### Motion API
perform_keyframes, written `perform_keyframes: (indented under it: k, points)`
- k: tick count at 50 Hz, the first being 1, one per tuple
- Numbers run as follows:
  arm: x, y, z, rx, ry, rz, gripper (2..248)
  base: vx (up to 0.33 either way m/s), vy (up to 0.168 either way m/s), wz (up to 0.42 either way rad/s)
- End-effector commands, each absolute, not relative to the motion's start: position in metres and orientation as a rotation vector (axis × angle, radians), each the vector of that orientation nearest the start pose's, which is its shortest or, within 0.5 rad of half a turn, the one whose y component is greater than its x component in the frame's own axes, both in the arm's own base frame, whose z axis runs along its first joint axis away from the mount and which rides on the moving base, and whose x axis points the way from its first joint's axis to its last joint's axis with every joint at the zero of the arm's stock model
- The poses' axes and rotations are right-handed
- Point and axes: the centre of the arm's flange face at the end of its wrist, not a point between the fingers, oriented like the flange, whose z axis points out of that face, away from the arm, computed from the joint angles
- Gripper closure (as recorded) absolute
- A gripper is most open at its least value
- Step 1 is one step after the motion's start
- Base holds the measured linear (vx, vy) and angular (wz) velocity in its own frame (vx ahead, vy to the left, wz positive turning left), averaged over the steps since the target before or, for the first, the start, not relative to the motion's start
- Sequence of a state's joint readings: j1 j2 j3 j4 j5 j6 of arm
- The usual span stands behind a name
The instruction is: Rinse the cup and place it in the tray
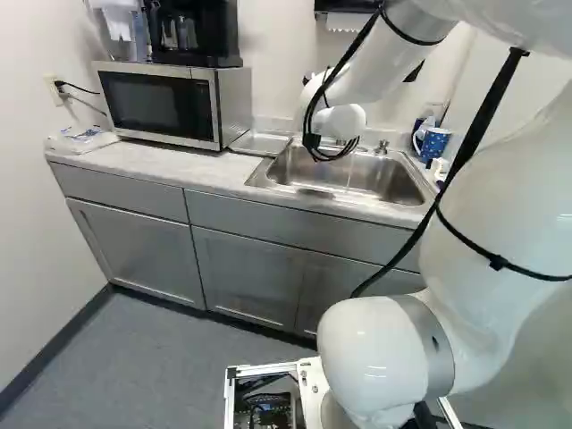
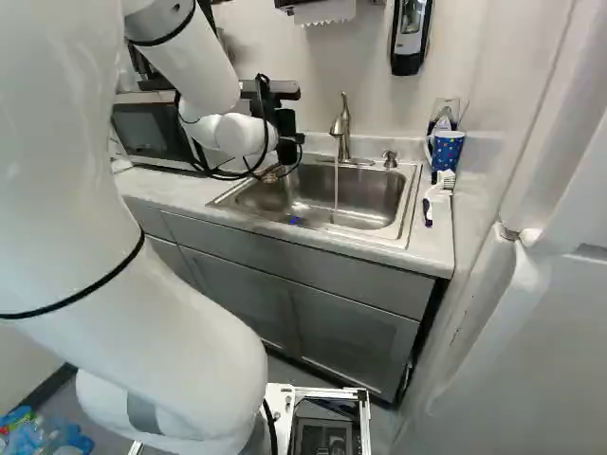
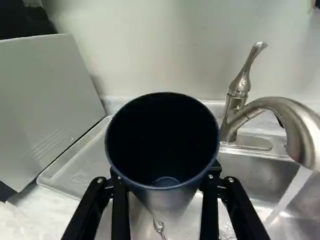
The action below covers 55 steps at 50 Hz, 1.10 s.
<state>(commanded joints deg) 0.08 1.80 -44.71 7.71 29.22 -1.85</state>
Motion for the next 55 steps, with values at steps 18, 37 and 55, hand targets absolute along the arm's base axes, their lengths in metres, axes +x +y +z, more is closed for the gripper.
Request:
perform_keyframes:
  k: [18, 37, 55]
  points:
    - [0.509, 0.019, 0.567, -2.418, 0.109, -1.951, 126, 0.000, 0.000, 0.000]
    - [0.530, 0.046, 0.578, -2.371, 0.049, -1.958, 126, 0.000, 0.000, 0.000]
    - [0.550, 0.074, 0.578, -2.348, -0.005, -1.940, 126, 0.000, 0.000, 0.000]
